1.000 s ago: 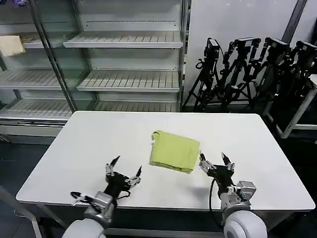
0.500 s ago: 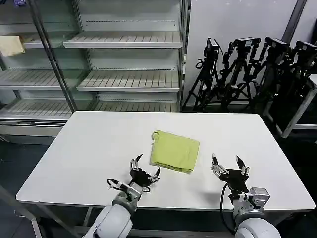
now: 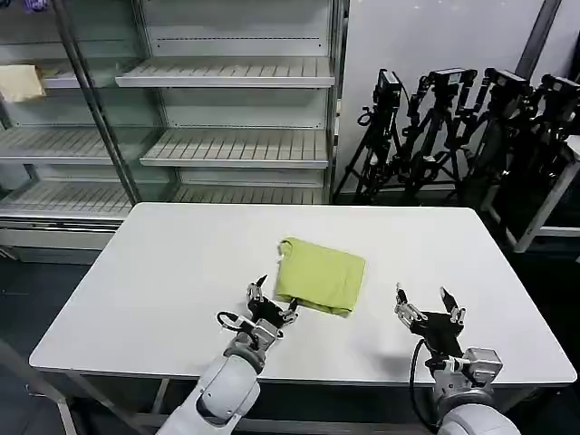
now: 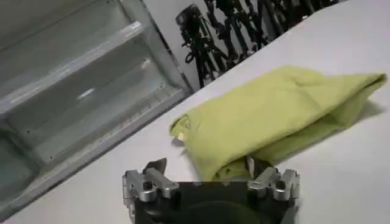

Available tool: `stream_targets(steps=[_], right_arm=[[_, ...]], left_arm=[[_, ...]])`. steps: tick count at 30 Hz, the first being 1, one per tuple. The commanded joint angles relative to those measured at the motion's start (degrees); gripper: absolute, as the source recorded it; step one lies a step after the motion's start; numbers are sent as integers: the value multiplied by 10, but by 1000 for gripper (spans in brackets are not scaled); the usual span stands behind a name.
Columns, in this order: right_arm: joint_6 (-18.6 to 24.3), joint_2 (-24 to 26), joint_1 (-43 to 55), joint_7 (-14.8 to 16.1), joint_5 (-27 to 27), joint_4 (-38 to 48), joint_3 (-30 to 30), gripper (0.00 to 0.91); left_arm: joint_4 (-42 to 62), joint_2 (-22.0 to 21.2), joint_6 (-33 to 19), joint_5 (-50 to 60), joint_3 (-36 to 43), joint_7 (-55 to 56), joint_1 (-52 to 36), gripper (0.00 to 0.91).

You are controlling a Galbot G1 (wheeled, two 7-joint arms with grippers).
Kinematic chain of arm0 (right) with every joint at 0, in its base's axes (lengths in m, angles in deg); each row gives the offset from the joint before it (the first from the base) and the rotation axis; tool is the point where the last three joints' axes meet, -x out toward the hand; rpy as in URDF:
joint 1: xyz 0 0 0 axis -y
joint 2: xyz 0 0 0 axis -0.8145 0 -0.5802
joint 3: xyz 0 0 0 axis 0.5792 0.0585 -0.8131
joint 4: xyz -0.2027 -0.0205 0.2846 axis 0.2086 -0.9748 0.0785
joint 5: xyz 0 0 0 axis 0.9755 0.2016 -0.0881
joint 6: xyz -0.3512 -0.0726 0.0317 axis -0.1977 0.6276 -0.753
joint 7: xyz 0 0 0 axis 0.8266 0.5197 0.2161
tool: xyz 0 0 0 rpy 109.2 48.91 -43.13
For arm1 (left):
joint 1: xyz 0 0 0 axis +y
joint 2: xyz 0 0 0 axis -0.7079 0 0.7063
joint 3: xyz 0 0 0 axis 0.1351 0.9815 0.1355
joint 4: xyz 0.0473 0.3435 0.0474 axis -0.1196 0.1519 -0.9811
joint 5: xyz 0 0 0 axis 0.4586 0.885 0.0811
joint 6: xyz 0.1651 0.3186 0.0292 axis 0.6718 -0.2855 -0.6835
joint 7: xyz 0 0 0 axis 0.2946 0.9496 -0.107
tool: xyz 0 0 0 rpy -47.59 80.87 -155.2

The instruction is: Fold and organize the clothes.

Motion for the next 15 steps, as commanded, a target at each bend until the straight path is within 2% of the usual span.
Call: stream_targets(steps=[1,7,15], right_arm=[[2,2,-6,1,1,-3,-11,907],[5,-1,-6,2,2,0,-10,907],[7,-1,-5,3,2,0,-13,907]], left_arm=[[30,-8,3,6,-3,10,-15,907],[23,9,3,-11,-34,13,-7,907],[-43,48,2,-50,-64,14,42,907]])
